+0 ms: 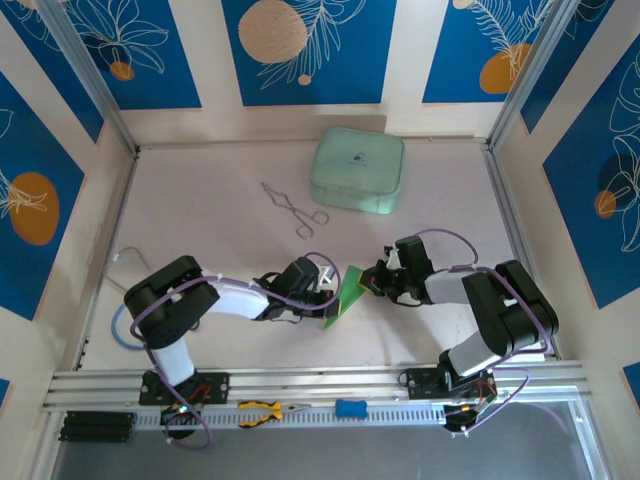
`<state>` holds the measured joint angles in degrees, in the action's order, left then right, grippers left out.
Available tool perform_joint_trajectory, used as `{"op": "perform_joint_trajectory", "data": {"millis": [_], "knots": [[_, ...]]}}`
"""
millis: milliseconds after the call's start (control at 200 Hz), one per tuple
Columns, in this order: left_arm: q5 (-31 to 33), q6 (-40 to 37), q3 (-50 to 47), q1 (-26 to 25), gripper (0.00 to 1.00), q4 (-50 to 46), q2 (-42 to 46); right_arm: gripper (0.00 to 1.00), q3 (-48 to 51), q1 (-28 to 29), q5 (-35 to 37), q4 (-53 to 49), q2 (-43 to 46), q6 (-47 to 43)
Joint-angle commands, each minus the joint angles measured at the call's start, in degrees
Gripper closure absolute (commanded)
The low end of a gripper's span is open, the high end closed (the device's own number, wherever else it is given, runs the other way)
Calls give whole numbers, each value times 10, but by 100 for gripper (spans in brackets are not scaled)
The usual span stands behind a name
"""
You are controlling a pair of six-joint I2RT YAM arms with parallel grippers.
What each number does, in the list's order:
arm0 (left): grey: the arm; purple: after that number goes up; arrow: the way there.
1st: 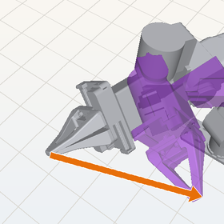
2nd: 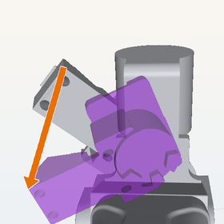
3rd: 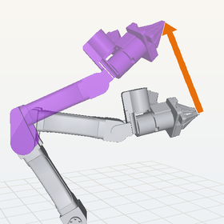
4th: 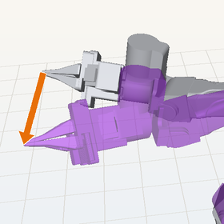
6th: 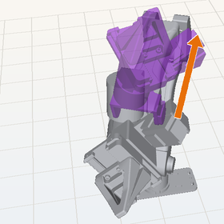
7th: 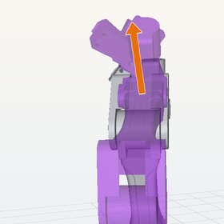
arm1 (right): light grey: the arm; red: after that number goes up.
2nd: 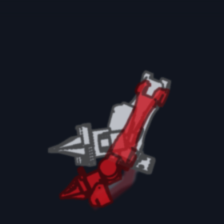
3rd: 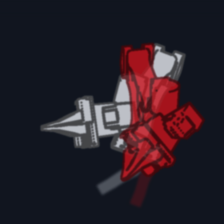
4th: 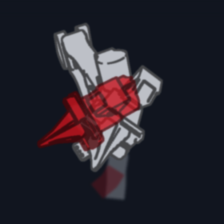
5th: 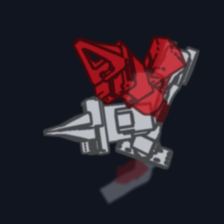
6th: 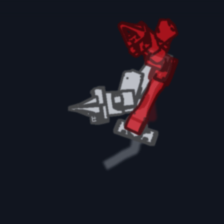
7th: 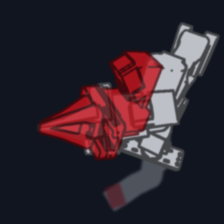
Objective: Fold a paper plane with a square sheet of paper (pick it up from the middle)
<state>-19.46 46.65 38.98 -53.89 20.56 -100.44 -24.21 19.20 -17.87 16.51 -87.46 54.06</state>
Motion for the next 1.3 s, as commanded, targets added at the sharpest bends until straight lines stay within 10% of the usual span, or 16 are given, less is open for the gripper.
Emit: {"op": "perform_joint_trajectory", "data": {"millis": [0,730,1295], "knots": [[5,4,-33,-6,100,-127,-21,99,18,-9,28,-13,-16,-9],[40,-15,48,-9,94,-191,108,99,33,-26,20,-24,-2,-24],[-17,-50,176,-37,94,-197,-22,99,32,-25,15,-26,-2,-22]]}}
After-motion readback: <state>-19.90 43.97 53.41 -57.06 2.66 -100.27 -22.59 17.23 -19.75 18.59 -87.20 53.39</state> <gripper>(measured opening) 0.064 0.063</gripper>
